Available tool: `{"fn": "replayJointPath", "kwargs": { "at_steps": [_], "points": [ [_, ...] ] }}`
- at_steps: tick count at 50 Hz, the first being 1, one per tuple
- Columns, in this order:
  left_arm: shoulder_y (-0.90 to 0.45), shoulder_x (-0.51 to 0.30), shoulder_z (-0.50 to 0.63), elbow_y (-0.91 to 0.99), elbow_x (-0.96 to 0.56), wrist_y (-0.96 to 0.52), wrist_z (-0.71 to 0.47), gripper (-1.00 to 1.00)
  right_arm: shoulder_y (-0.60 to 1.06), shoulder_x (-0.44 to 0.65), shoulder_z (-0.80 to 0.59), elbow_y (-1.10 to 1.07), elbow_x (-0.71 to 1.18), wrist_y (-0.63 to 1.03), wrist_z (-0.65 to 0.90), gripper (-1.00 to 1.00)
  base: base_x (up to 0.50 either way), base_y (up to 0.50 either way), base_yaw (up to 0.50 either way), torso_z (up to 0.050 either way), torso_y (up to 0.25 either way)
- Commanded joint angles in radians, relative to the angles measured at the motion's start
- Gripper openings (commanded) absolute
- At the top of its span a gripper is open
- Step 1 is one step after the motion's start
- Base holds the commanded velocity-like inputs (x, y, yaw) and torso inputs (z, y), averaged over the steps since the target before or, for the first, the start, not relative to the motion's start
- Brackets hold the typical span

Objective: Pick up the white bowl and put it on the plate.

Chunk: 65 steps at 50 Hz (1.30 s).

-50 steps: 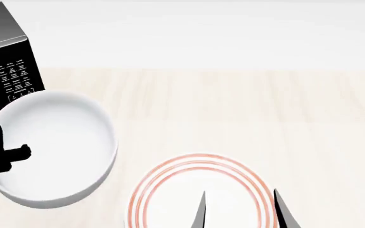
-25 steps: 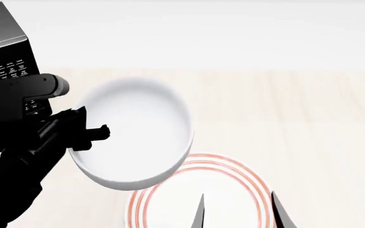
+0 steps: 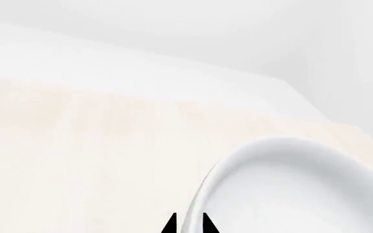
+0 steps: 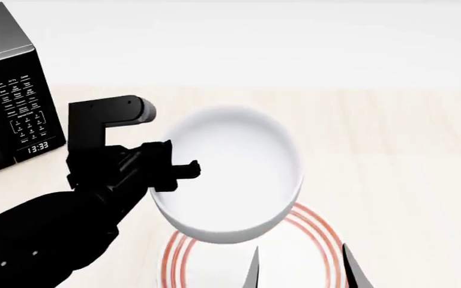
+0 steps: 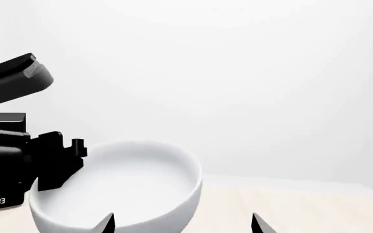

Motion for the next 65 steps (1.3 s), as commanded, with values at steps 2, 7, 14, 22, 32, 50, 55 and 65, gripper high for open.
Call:
{"fn": "replayJointPath", "kwargs": {
  "at_steps": [2,7,14,22,32,50,55,65],
  "points": [
    [0.012,0.017,0.068,-0.011,-0.119,0.066,-0.023,-1.0,-0.004,-0.019,0.024,0.013,-0.021,-0.019,-0.022,1.0,0.0,0.0,0.0,0.0,0.0],
    [0.02,0.013,0.087,0.003,-0.154,0.072,-0.04,-1.0,-0.004,-0.017,0.023,0.016,-0.021,-0.022,-0.021,1.0,0.0,0.0,0.0,0.0,0.0],
    [0.029,0.009,0.107,0.007,-0.189,0.089,-0.052,-1.0,-0.004,-0.015,0.021,0.015,-0.02,-0.022,-0.018,1.0,0.0,0.0,0.0,0.0,0.001],
    [0.026,0.004,0.126,-0.018,-0.208,0.12,-0.046,-1.0,-0.001,-0.014,0.016,0.023,-0.02,-0.025,-0.018,1.0,0.0,0.0,0.0,0.0,0.0],
    [0.021,0.01,0.164,-0.064,-0.226,0.162,-0.031,-1.0,-0.001,-0.011,0.015,0.028,-0.017,-0.029,-0.016,1.0,0.0,0.0,0.0,0.0,0.001],
    [0.034,-0.005,0.219,-0.108,-0.238,0.214,-0.027,-1.0,-0.001,-0.007,0.009,0.038,-0.015,-0.037,-0.012,1.0,0.0,0.0,0.0,0.0,0.0],
    [0.035,-0.008,0.23,-0.12,-0.241,0.225,-0.025,-1.0,-0.001,-0.006,0.009,0.039,-0.014,-0.037,-0.01,1.0,0.0,0.0,0.0,0.0,0.002],
    [0.037,-0.017,0.246,-0.138,-0.246,0.245,-0.024,-1.0,0.002,-0.005,0.003,0.047,-0.013,-0.04,-0.01,1.0,0.0,0.0,0.0,0.0,0.0]
  ]
}}
